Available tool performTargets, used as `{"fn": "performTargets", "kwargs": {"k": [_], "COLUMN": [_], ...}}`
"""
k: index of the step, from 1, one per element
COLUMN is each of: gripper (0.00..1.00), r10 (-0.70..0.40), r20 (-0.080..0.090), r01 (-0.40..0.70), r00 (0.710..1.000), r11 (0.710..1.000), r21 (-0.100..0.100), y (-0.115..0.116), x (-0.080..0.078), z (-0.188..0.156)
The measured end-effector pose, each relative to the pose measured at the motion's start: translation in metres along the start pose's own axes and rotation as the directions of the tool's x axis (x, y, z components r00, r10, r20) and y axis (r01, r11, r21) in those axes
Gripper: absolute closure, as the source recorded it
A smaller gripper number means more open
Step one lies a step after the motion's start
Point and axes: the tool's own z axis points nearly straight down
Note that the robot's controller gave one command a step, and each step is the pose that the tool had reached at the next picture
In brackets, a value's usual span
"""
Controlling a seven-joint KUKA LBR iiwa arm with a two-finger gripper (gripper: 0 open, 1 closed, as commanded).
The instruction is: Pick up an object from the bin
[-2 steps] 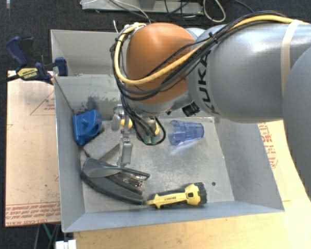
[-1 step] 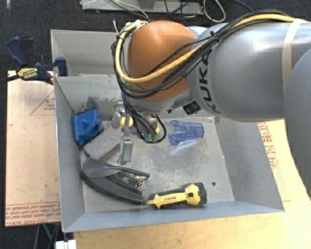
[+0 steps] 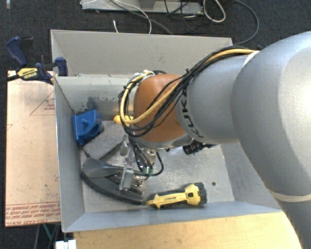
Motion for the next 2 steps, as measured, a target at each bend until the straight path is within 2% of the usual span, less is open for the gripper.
{"fn": "performTargets", "kwargs": {"k": [1, 2], "gripper": [0.0, 0.0], "r10": [0.155, 0.177], "r20": [0.008, -0.004], "r01": [-0.155, -0.177], "r00": [0.988, 0.984], "r11": [0.988, 0.984], "r21": [-0.006, 0.003], "y": [0.002, -0.034], "x": [0.025, 0.0], "z": [-0.051, 0.008]}}
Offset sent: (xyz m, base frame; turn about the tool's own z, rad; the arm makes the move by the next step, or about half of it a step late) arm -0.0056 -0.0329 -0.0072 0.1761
